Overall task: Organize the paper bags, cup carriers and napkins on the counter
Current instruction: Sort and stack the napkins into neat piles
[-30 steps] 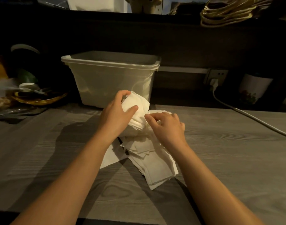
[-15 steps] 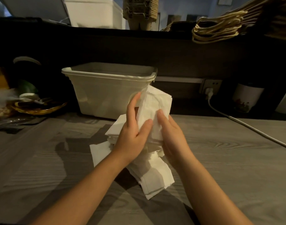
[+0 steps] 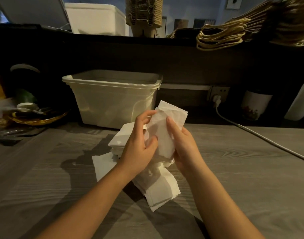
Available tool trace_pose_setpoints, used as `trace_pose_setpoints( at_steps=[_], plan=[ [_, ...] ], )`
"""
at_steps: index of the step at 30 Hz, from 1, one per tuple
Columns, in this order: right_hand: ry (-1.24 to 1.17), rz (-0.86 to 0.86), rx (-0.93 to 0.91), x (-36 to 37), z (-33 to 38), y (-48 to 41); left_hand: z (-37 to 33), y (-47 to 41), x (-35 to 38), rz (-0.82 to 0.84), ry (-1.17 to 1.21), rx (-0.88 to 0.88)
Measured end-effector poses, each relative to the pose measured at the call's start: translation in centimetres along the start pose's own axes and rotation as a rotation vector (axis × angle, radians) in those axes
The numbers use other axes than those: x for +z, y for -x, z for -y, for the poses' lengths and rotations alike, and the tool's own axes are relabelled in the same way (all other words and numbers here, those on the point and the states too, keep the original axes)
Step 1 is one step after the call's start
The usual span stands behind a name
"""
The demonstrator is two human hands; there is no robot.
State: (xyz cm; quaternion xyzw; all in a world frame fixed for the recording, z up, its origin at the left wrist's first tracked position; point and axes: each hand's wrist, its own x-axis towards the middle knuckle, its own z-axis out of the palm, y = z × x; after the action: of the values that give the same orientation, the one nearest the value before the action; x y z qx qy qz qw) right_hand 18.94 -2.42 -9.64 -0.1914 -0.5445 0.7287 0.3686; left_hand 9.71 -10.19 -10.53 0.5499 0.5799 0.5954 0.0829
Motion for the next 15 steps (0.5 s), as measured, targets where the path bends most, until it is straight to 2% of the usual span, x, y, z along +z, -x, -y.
trace_pose_setpoints(
  at_steps=[2, 6, 9, 11, 15],
  plan=[
    [0.022, -0.028, -0.014, -0.1, 0.1, 0.0, -0.3, 0.0, 0.3, -0.021, 0.048, -0.024],
    [0.075, -0.023, -0.04, -0.1, 0.5, 0.1, -1.2, -1.0, 0.6, -0.097, 0.104, -0.233],
    [0.223, -0.01, -0.1, 0.4, 0.1, 0.2, -1.4, -1.4, 1.2, -0.123, 0.112, -0.333],
    [0.264, -0.016, -0.115, 0.6, -0.1, 0.2, -1.5, -1.3, 1.4, -0.151, 0.08, -0.313],
    [0.171, -0.015, -0.021, 0.2, 0.4, 0.1, -1.3, -1.4, 1.2, -0.156, 0.001, -0.26]
  ],
)
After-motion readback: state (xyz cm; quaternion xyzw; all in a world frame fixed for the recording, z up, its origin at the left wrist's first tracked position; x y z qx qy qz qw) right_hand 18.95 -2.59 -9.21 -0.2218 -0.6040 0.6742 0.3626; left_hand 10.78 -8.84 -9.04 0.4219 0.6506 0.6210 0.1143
